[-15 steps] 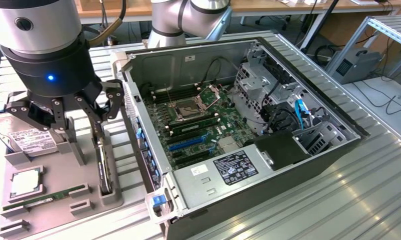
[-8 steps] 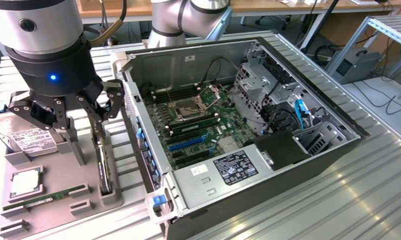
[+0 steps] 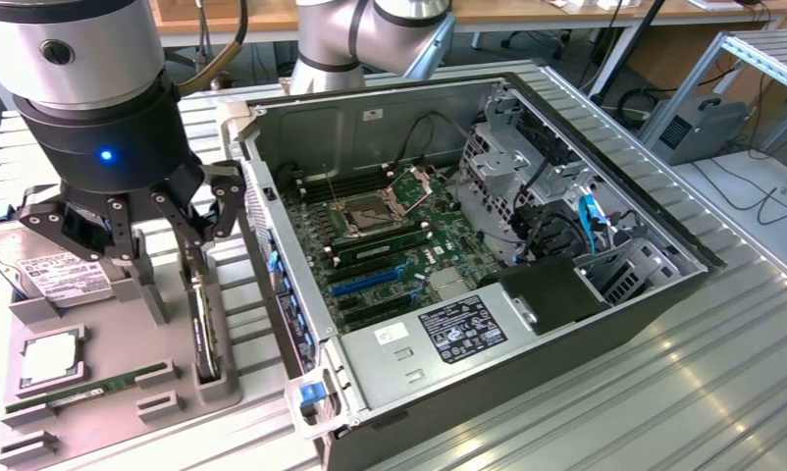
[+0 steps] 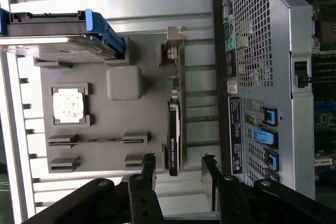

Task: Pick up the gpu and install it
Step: 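Pick up the gpu and move the gpu toward the slot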

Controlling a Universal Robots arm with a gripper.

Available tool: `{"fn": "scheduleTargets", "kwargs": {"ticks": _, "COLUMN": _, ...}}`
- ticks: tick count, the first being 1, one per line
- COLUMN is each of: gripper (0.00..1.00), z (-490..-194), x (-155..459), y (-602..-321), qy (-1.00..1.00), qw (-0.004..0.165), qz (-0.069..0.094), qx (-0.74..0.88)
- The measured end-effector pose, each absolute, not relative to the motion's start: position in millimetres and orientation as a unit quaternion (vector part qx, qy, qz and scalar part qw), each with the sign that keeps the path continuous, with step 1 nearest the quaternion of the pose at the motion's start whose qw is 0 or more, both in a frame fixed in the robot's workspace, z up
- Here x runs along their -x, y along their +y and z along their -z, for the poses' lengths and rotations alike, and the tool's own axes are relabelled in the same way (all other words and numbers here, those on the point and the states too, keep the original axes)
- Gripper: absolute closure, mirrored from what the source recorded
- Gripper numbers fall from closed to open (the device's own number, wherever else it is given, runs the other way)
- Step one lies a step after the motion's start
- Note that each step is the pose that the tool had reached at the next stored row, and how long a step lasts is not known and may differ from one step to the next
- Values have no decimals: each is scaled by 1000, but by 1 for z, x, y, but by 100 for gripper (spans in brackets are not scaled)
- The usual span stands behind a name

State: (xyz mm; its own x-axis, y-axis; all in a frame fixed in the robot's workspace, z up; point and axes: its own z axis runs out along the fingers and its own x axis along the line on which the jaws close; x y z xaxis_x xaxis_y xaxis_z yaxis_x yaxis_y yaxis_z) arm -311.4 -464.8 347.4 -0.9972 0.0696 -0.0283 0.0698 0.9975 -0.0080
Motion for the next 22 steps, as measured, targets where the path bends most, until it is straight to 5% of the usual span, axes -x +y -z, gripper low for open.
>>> {"fn": "scheduleTargets", "kwargs": {"ticks": 22, "gripper": 52, "z": -346, "x": 311, "y": -465, "qy": 999, "qw": 14, "qz": 16, "qx": -35}}
